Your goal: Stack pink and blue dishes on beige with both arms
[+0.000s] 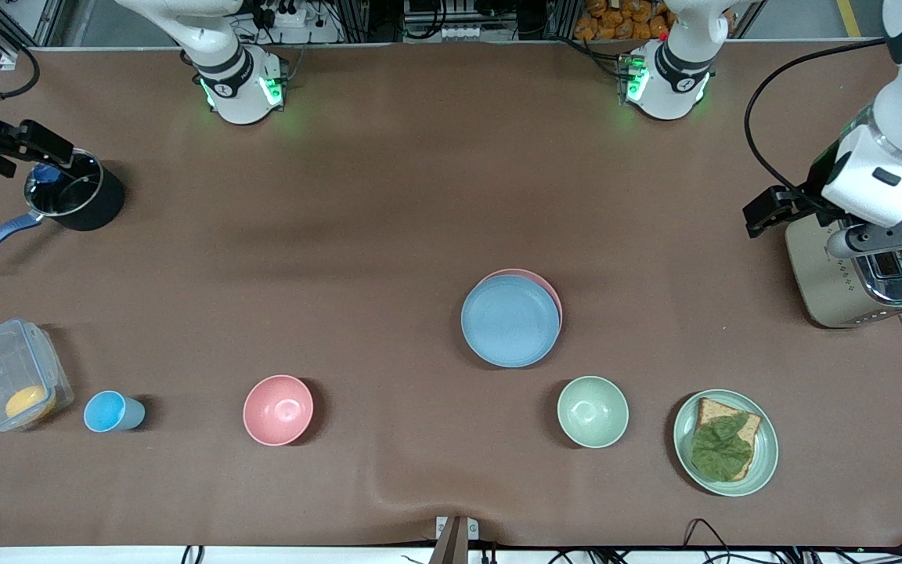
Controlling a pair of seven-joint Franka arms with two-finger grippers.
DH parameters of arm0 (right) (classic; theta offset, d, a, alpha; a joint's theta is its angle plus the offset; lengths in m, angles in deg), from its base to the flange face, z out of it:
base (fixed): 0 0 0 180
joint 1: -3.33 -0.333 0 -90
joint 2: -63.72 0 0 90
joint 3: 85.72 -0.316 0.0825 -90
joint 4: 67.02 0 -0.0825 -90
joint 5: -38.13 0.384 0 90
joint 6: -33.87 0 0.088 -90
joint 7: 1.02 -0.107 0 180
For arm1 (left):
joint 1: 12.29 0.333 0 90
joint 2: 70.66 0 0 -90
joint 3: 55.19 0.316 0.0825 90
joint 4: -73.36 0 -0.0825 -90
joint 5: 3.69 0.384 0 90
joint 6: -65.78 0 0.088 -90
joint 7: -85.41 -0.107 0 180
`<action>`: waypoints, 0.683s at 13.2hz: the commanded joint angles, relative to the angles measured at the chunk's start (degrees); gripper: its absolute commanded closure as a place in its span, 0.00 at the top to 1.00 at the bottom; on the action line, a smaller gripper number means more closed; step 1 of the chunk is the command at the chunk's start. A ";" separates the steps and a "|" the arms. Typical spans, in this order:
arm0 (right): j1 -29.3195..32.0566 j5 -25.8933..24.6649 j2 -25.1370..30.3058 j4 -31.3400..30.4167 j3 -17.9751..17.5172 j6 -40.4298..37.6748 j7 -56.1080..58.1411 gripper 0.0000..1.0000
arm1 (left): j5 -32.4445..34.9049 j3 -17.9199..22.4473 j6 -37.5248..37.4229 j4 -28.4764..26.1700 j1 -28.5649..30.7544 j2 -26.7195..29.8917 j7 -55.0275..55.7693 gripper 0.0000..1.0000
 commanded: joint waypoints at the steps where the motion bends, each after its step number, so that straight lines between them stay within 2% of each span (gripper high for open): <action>1: 1.20 0.75 -0.30 -0.23 -0.61 3.42 -0.43 1.00 | -3.84 7.34 -0.92 -0.39 -4.98 1.74 -4.25 1.00; 2: 0.77 0.23 -0.48 0.39 -0.70 2.55 -0.69 1.00 | -4.19 15.14 -0.92 -0.39 -11.91 1.83 -4.61 1.00; 3: 0.42 -0.65 -0.57 0.74 -1.05 2.19 -1.04 1.00 | -4.37 20.52 -1.01 -0.39 -16.51 2.09 -5.22 1.00; 5: 0.85 -0.49 -0.83 1.71 -0.88 2.89 -1.13 1.00 | -4.28 21.54 -1.01 -0.47 -17.78 2.18 -5.58 1.00; 9: 1.03 -0.13 -1.53 2.06 -0.79 2.28 -1.13 1.00 | -4.37 21.55 -1.01 -0.74 -16.30 2.62 -8.74 1.00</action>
